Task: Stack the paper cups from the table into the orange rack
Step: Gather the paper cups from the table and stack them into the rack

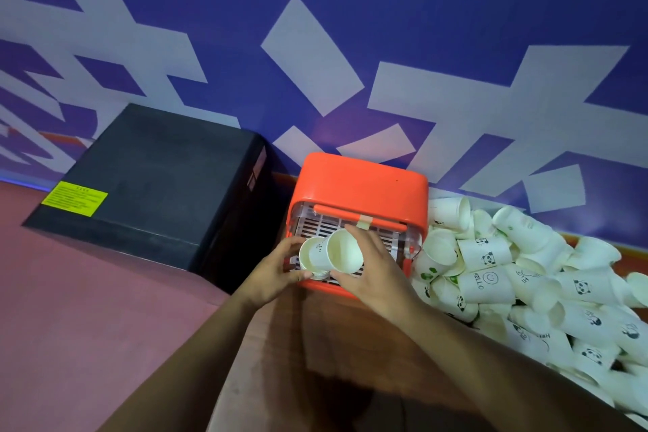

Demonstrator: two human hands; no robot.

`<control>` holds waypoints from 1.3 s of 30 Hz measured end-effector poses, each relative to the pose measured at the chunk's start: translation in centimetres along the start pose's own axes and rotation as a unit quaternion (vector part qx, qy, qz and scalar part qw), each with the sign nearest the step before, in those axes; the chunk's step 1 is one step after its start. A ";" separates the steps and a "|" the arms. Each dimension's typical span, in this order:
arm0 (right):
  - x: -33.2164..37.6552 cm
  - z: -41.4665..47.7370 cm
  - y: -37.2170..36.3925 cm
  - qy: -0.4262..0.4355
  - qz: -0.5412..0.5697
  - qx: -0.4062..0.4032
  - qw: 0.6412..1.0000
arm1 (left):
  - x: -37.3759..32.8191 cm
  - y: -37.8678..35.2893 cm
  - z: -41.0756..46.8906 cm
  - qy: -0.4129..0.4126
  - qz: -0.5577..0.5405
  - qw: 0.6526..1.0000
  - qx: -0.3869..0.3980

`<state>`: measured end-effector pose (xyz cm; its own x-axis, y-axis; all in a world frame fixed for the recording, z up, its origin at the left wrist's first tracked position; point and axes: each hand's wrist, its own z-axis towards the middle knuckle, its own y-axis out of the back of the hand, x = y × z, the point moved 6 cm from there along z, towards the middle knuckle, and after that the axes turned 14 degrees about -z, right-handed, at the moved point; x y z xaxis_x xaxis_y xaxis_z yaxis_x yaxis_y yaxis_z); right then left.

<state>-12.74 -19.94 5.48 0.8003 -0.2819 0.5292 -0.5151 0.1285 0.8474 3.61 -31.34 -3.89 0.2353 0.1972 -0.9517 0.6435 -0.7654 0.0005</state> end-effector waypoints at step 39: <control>-19.4 -16.7 3.8 -0.187 -0.285 0.044 0.939 | 0.1 -25.0 -0.8 -0.102 0.297 0.944 0.098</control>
<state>-25.06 1.90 -0.87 0.7981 -0.5978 -0.0752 -0.0727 -0.2195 0.9729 -11.88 -11.67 -3.71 0.3538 -0.4092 -0.8410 0.2900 -0.8069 0.5146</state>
